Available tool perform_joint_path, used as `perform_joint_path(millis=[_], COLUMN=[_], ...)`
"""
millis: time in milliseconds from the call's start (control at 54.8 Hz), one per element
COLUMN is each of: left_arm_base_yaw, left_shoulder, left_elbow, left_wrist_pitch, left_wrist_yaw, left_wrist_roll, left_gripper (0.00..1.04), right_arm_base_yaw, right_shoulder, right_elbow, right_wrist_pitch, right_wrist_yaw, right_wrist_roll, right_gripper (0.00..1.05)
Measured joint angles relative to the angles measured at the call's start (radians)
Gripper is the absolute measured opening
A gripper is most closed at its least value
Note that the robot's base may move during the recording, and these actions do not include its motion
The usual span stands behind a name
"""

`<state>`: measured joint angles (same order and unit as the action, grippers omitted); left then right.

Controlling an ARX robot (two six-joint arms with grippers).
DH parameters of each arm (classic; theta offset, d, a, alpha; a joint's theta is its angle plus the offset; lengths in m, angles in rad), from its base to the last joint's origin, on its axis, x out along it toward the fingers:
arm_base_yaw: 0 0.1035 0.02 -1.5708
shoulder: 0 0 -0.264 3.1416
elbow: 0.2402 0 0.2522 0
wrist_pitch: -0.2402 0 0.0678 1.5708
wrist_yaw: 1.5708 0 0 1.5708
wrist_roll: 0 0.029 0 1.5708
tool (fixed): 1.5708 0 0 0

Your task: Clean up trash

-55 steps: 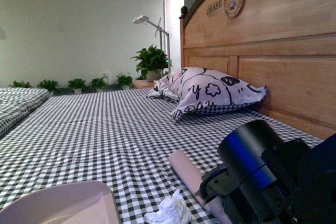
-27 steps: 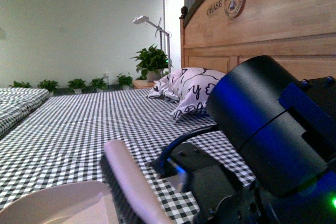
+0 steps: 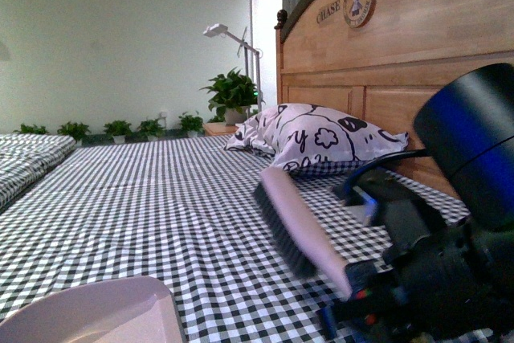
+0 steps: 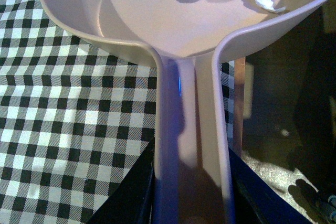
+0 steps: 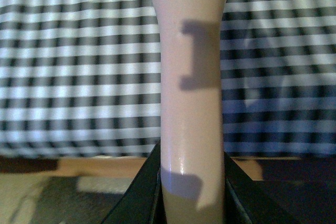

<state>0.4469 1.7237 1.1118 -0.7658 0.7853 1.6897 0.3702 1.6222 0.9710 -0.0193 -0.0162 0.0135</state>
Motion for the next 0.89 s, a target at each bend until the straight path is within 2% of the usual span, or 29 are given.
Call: perform_joint_path(millis=[91, 182, 347, 474, 638, 693, 784, 894], left_arm_base_yaw=[0.0, 0.0, 0.002, 0.011, 0.033, 0.045, 0.071, 0.103], left_shoulder=[-0.001, -0.014, -0.042, -0.106, -0.206, -0.253, -0.352, -0.443], left_elbow=[-0.005, -0.055, -0.062, -0.064, -0.075, -0.084, -0.115, -0.165], left_wrist_pitch=[0.019, 0.227, 0.348, 0.532, 0.821, 0.905, 0.964, 0.959], left_wrist_yaw=[0.011, 0.038, 0.055, 0.054, -0.009, -0.068, -0.19, -0.252], left_wrist_roll=[-0.01, -0.122, -0.252, -0.464, -0.833, -0.982, -1.209, -1.369], left_gripper=[0.28, 0.28, 0.28, 0.28, 0.28, 0.28, 0.28, 0.28], right_arm_base_yaw=[-0.076, -0.173, -0.245, -0.293, -0.325, -0.326, -0.326, -0.33], right_shoulder=[0.0, -0.017, -0.068, -0.143, -0.256, -0.31, -0.423, -0.535], right_elbow=[-0.002, -0.002, -0.001, -0.001, -0.035, -0.064, -0.108, -0.138], right_wrist_pitch=[0.013, 0.012, 0.003, 0.001, 0.047, 0.07, 0.135, 0.166], right_wrist_yaw=[0.024, 0.019, -0.007, -0.022, -0.018, -0.013, -0.031, -0.063], right_wrist_roll=[-0.014, -0.021, -0.042, -0.088, -0.108, -0.108, -0.072, -0.026], right_gripper=[0.2, 0.2, 0.2, 0.2, 0.2, 0.2, 0.2, 0.2])
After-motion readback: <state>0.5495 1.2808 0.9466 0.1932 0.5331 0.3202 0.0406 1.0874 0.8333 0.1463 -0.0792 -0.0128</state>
